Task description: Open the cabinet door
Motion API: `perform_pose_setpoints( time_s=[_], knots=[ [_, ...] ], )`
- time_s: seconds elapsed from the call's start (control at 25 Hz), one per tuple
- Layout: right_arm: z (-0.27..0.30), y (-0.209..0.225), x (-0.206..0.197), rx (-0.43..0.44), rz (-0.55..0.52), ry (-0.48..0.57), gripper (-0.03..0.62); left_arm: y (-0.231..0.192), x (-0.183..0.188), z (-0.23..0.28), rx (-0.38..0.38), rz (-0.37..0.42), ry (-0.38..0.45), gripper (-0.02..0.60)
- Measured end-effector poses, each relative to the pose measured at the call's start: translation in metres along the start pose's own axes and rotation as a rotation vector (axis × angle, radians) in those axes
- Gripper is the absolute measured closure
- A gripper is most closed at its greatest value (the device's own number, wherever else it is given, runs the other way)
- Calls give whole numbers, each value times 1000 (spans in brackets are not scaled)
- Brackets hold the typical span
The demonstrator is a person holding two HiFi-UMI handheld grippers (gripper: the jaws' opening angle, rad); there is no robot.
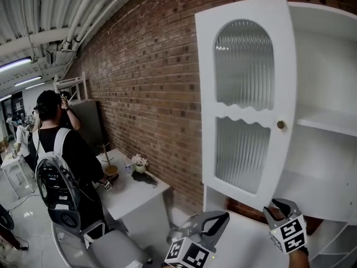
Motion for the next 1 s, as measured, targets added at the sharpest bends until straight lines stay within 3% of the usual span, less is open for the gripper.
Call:
perform_pose_setpoints(
  time_s=[0.72, 0.84, 0.88, 1.0],
  knots=[
    [-46, -80, 29, 66, -132, 47, 461, 13, 37, -30, 14, 4, 67, 577],
    [-51, -105, 39, 148, -162, 82, 470, 14, 42, -32, 10, 2, 69, 574],
    [-51, -123, 45, 197, -185, 104, 572, 15, 43, -32, 6, 1, 69, 572],
    [-51, -161, 61, 261, -220, 162, 556, 16, 45, -38, 9, 2, 70, 565]
  ],
)
Point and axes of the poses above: the fingertips, and each gripper's own axes: z forward along the fingers, y to its right, x out of its top, the point moved 4 cm from there along -z, backward along the fingers, and after that the axes turned 5 degrees about -y, right-handed, at the moved point
